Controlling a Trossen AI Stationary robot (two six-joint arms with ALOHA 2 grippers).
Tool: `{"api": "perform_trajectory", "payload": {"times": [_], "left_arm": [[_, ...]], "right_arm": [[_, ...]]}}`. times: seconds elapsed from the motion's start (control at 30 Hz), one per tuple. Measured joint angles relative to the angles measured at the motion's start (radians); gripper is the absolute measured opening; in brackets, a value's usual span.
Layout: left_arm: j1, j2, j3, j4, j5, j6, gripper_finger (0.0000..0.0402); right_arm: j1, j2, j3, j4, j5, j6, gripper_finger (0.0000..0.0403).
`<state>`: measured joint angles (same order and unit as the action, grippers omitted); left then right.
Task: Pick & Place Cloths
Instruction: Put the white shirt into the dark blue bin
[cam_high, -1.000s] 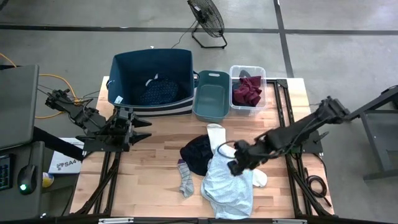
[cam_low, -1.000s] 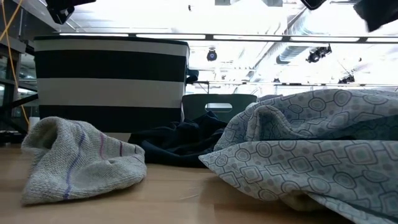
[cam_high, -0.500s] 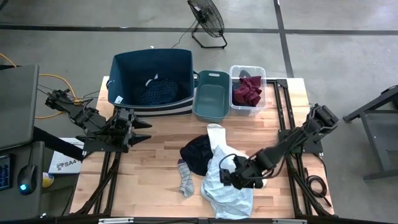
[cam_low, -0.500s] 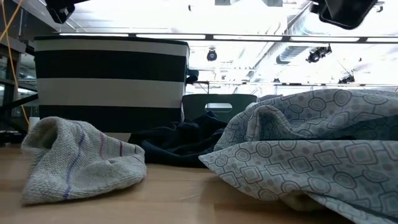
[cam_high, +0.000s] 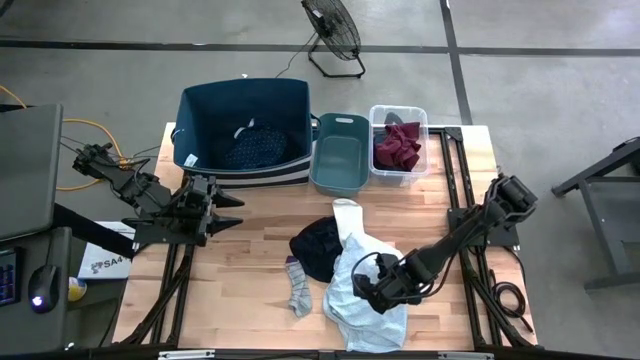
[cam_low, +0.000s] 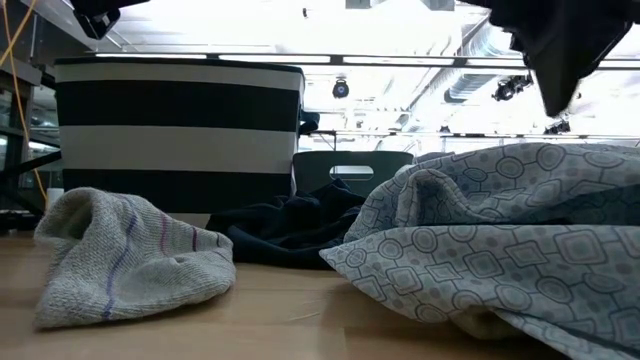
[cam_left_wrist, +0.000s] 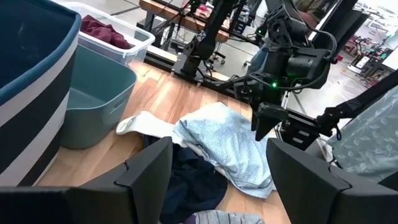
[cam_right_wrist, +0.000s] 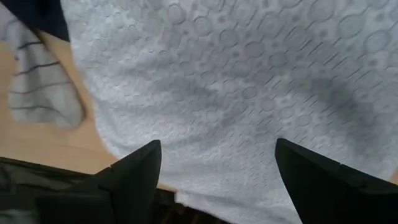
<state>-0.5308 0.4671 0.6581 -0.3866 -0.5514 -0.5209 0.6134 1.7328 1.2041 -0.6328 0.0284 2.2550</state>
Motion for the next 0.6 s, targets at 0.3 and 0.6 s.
{"api": "perform_trajectory", "payload": {"times": [0.3,0.6], "left_arm": [[0.000,0.000,0.000,-0.007,0.000,0.000,0.0255],[0.000,0.000,0.000,-0.026,0.001,0.000,0.0255]], "right_arm": [[0.014,0.092,0.023,-0.009,0.028,-0.146,0.0305],[0.014,0.261,0.099,-0.067,-0.005,-0.258,0.0305]]}}
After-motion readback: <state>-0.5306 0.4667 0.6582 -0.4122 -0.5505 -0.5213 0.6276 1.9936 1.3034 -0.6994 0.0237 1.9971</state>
